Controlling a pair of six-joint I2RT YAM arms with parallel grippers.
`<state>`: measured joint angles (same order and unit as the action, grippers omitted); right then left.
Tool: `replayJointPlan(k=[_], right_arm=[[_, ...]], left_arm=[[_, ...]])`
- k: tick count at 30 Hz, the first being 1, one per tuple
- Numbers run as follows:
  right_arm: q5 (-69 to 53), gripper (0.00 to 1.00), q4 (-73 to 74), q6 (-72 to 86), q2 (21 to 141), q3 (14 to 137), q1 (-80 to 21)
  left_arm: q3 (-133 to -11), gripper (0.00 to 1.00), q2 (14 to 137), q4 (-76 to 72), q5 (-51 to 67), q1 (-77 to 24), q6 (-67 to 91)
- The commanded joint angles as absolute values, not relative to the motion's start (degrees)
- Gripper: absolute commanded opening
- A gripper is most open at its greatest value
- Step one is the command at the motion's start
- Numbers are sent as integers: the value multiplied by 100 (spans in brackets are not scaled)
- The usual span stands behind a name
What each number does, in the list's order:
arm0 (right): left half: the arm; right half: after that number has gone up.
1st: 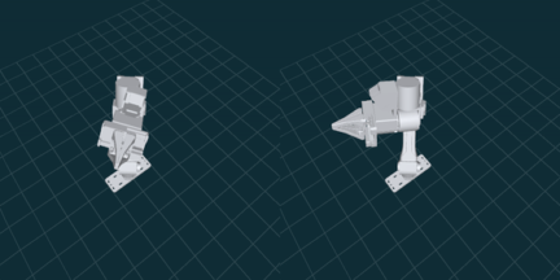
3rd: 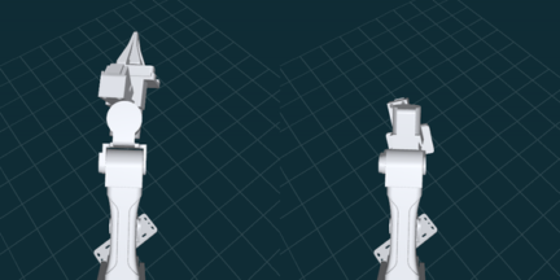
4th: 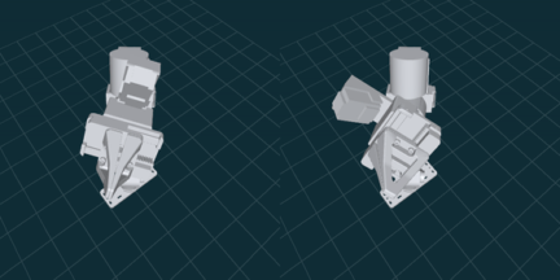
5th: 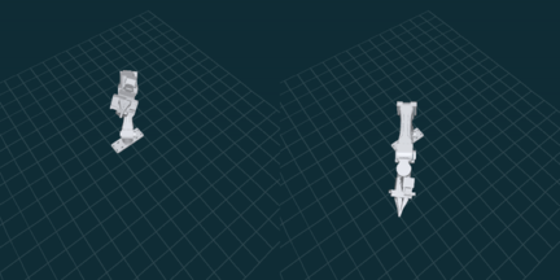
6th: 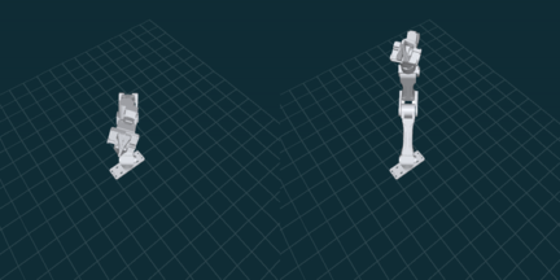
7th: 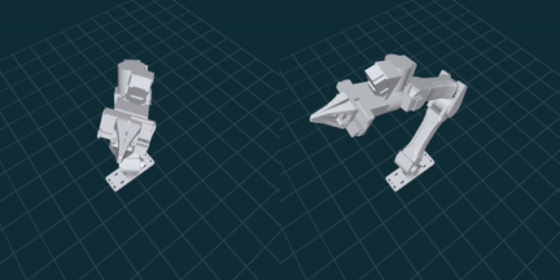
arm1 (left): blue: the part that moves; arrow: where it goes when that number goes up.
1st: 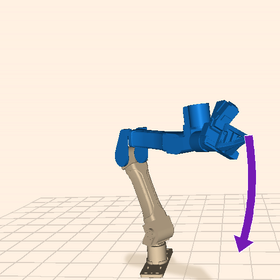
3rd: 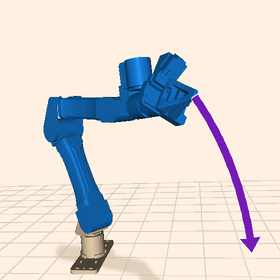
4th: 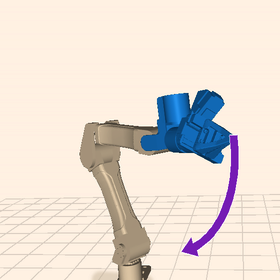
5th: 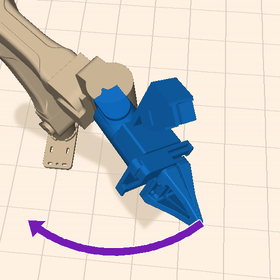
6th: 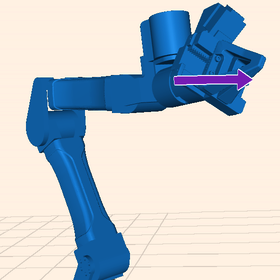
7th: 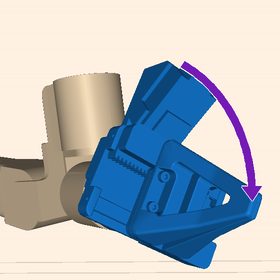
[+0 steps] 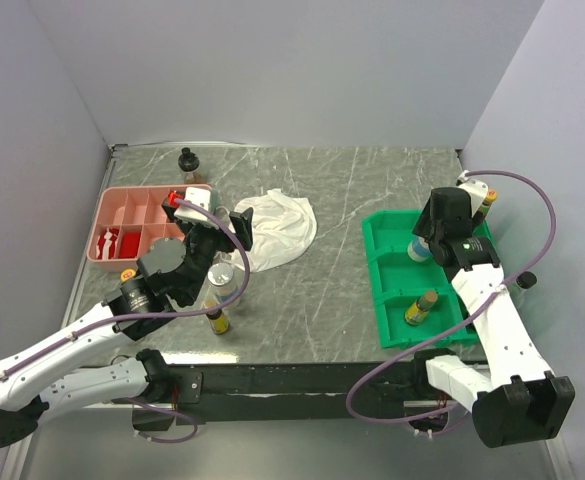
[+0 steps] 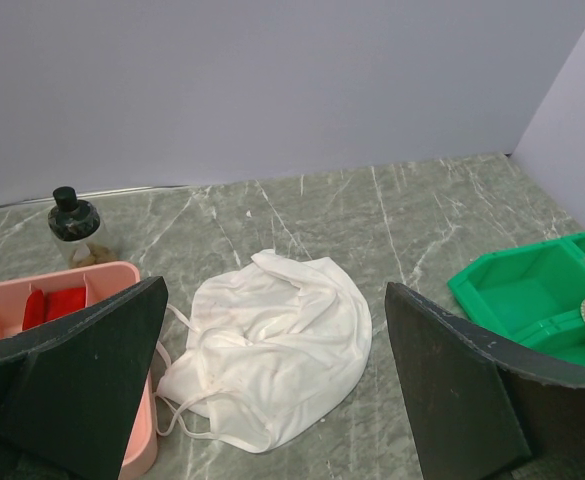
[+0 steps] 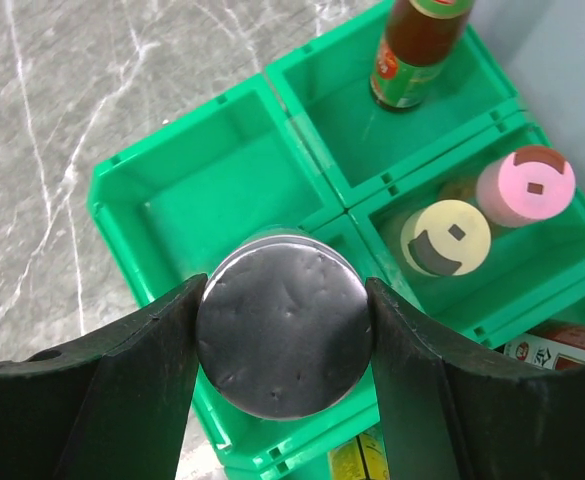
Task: Organize the condiment bottles
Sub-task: Place the bottle in the storage box.
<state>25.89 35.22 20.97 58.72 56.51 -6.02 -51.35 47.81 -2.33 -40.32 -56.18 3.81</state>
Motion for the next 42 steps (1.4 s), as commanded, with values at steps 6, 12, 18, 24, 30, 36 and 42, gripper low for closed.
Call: replayJointPlan(k=[6,12,18,24,30,36,42], right_arm=[[2884,23,3867,2180,5538,5590,-589],[2690,22,4008,2110,5344,5608,-589],[2628,21,3710,2153,5361,5275,-589],[2838,28,3112,2223,5677,4843,-589],[3287,53,2690,2425,6046,4544,-589],[3269,82,2496,2478,6275,4421,-580],[3217,98,2812,2557,6118,4649,-580]], left_arm=[[-5168,97,4764,-369,-3990,-5607,395],[-5185,97,4790,-360,-3973,-5616,404],[-5186,97,4799,-343,-3973,-5607,404],[-5194,97,4808,-352,-3990,-5608,396],[-5177,97,4808,-360,-3990,-5607,396],[-5168,97,4869,-369,-3999,-5616,396],[-5194,97,4939,-334,-3981,-5607,422]])
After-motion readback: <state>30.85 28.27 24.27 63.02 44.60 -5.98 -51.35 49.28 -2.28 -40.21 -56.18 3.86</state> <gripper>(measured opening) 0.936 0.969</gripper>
